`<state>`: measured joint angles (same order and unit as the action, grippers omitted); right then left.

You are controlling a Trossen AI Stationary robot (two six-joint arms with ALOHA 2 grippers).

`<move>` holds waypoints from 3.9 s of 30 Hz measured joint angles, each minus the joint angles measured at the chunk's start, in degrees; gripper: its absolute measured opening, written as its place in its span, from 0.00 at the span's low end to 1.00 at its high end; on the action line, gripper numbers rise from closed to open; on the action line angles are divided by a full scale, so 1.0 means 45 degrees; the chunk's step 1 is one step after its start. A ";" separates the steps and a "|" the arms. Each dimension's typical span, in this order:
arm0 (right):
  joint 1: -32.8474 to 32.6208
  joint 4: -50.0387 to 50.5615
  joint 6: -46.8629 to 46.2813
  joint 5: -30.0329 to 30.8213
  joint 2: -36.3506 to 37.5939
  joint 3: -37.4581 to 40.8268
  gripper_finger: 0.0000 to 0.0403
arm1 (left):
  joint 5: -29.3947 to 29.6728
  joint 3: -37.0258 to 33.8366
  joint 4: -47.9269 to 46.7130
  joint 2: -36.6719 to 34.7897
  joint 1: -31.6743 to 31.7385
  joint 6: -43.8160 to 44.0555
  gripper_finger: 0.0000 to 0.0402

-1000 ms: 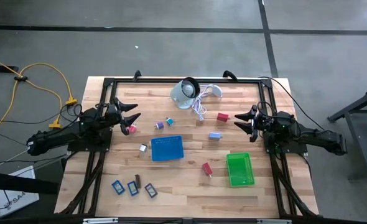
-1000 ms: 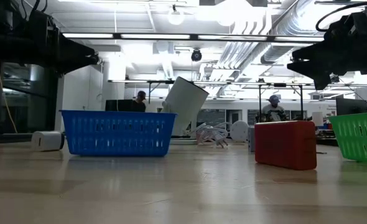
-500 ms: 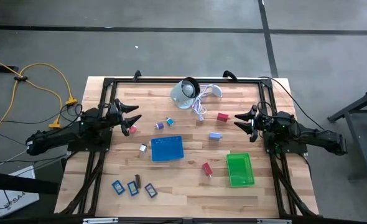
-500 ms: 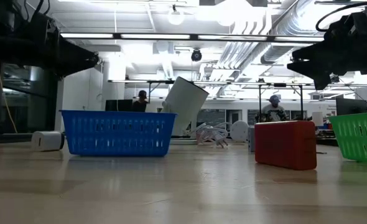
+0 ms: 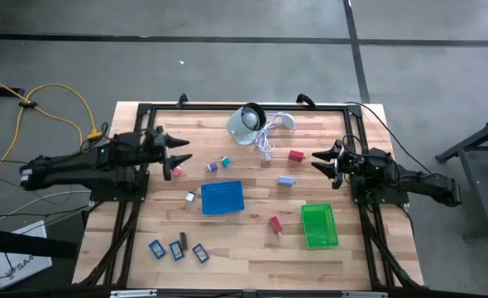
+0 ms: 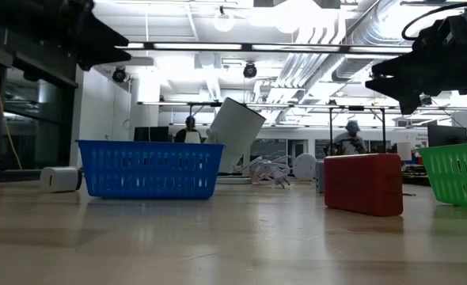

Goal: Pick & Place Office items
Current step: Put the black digital clock into the blue bin

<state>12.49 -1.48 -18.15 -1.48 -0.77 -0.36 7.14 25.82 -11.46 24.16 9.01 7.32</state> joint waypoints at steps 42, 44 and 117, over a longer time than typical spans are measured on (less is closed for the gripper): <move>0.0000 0.0000 -0.0001 0.0000 0.0004 -0.0001 0.44 | -0.0628 0.4535 -0.4515 0.6835 -0.9219 -0.1723 0.58; 0.0000 0.0000 0.0000 0.0000 0.0004 0.0000 0.44 | -0.1019 0.4547 -0.4431 0.7293 -0.9436 -0.2091 0.58; 0.0000 0.0000 0.0000 0.0000 0.0000 0.0004 0.44 | -0.1667 0.4537 -0.4679 1.3332 -1.0789 -0.6328 0.48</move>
<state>12.49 -1.48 -18.15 -1.48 -0.77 -0.34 -0.36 46.24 -32.51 84.16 -39.54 -21.15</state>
